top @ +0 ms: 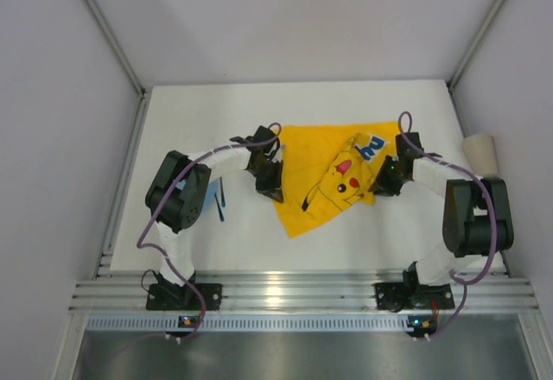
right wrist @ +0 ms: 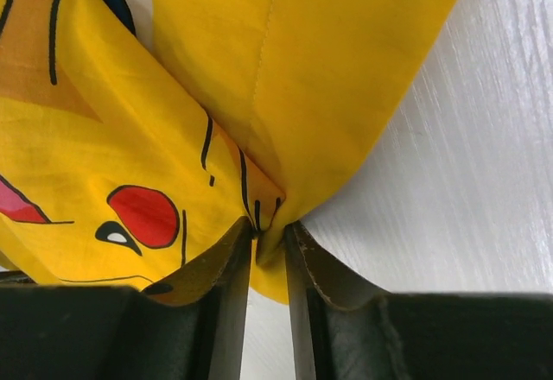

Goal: Set the dinner table for one person

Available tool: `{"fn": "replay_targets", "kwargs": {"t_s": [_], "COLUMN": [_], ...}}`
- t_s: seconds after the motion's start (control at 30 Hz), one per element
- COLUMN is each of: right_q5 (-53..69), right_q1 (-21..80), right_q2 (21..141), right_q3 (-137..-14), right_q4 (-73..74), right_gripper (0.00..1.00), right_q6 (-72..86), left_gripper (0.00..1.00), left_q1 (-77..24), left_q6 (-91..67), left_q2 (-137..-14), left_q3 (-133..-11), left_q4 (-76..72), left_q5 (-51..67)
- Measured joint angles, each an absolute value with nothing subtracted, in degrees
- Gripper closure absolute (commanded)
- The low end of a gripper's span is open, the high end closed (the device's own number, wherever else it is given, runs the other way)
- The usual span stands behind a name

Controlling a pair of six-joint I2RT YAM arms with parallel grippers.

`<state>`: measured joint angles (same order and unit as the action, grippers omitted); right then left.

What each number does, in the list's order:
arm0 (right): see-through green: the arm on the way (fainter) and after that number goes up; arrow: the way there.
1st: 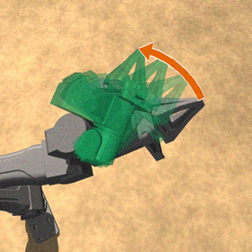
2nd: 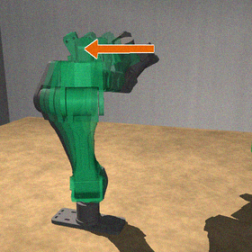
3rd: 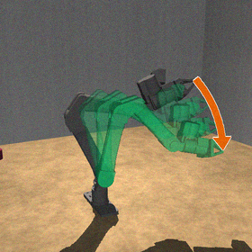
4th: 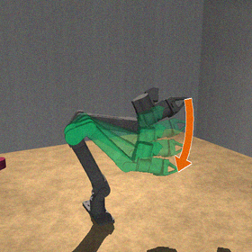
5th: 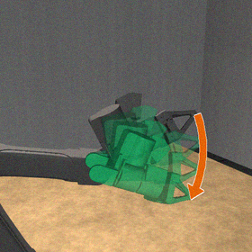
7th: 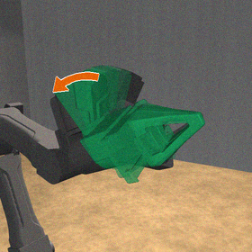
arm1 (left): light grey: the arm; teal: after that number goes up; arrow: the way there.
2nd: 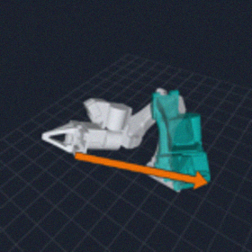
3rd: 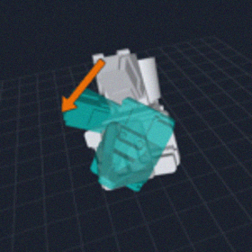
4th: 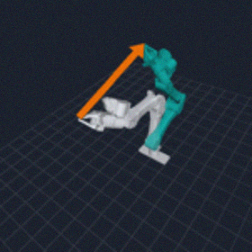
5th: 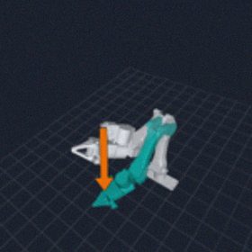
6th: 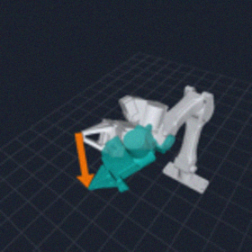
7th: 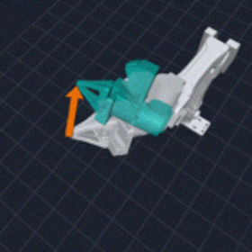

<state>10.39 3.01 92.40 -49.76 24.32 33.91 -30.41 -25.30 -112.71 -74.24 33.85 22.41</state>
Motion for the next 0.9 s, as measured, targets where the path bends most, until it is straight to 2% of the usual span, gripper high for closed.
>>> {"fn": "replay_targets", "kwargs": {"t_s": [0.13,0.2,0.33,0.43,0.47,0.73,0.9], "right_q5": [10.09,9.93,9.5,9.23,9.17,9.47,5.13], "right_q1": [3.2,3.27,3.25,3.25,3.25,3.25,2.5], "right_q2": [90.83,89.89,88.77,88.84,89.01,89.34,89.32], "right_q3": [-48.4,-47.62,-46.37,-46.06,-46.0,-46.35,-48.51], "right_q4": [24.6,24.77,24.71,24.56,24.43,24.47,30.39], "right_gripper": [0.68,0.67,0.77,0.92,1.0,1.0,1.0], "right_q6": [33.69,33.56,33.41,33.28,33.28,32.82,30.59], "left_gripper": [1.0,1.0,1.0,1.0,1.0,1.0,1.0], "left_q1": [-30.41,-30.41,-30.41,-30.41,-30.41,-30.39,-29.71], "left_q6": [-24.8,-24.51,-24.25,-24.1,-24.08,-23.83,-22.52], "left_q2": [-113.12,-113.43,-114.19,-114.61,-114.78,-114.91,-114.91], "left_q3": [-74.94,-75.26,-76.29,-76.82,-77.01,-77.23,-77.73], "left_q4": [34.54,34.87,35.29,35.62,35.64,35.77,36.71], "left_q5": [22.57,22.65,23.18,23.46,23.68,23.88,22.46]}}
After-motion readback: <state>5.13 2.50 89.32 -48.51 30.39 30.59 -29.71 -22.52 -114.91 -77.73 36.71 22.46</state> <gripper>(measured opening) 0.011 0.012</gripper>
